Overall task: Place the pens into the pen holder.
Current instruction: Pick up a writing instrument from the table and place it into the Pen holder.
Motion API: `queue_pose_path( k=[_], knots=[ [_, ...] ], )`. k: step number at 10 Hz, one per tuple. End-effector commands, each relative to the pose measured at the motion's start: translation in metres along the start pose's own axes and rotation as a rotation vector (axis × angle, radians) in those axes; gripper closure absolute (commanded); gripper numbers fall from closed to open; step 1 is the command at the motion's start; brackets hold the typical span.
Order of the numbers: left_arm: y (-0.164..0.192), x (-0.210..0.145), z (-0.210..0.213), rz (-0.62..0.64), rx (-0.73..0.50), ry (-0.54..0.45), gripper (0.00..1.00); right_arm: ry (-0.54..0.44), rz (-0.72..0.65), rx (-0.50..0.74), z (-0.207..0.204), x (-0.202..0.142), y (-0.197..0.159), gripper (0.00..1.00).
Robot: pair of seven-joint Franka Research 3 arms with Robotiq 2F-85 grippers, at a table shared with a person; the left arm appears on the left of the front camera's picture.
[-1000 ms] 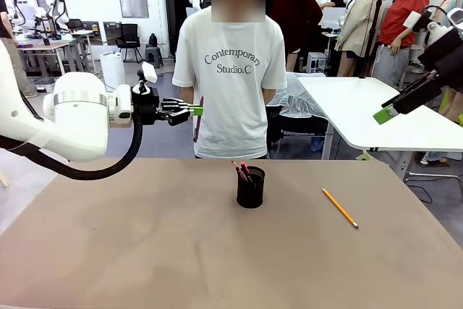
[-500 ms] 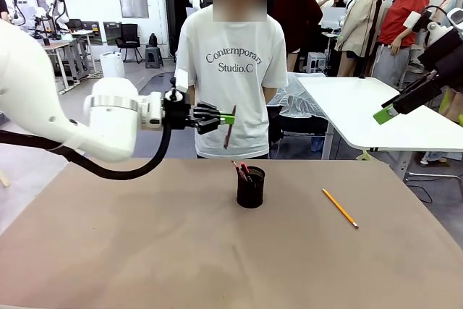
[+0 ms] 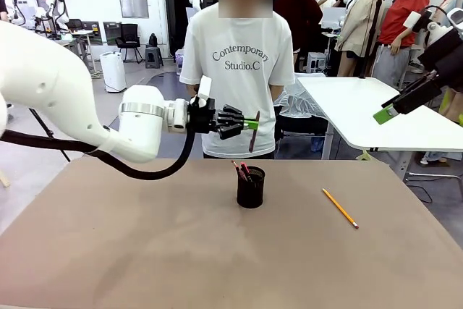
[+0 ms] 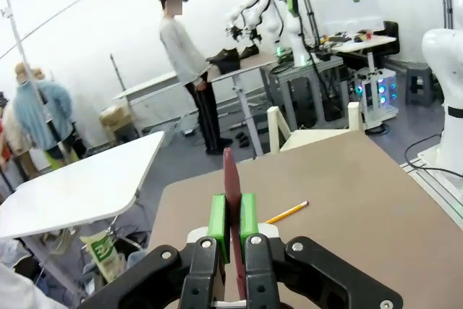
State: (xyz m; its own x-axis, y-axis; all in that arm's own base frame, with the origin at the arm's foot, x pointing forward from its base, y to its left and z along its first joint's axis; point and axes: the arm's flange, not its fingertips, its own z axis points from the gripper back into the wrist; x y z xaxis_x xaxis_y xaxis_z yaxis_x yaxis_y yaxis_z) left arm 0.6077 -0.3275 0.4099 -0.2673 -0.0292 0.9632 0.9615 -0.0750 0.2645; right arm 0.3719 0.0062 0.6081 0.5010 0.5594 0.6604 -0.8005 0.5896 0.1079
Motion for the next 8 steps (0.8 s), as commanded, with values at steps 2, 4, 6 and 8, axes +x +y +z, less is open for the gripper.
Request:
queue_pose_path(
  k=[2, 4, 6, 8],
  knots=[
    [0.009, -0.021, -0.013, -0.009, -0.046, -0.035, 1.00, -0.018, -0.003, 0.017, 0.001, 0.002, 0.000, 0.00],
    [0.005, -0.030, -0.013, 0.022, -0.039, -0.032, 1.00, -0.018, -0.003, 0.017, 0.001, 0.002, 0.000, 0.00],
    [-0.003, -0.039, -0.014, 0.050, -0.030, -0.017, 1.00, -0.018, -0.003, 0.017, 0.001, 0.002, 0.000, 0.00],
    [-0.002, -0.047, -0.012, 0.068, -0.032, -0.012, 1.00, -0.018, -0.003, 0.017, 0.001, 0.002, 0.000, 0.00]
  ],
)
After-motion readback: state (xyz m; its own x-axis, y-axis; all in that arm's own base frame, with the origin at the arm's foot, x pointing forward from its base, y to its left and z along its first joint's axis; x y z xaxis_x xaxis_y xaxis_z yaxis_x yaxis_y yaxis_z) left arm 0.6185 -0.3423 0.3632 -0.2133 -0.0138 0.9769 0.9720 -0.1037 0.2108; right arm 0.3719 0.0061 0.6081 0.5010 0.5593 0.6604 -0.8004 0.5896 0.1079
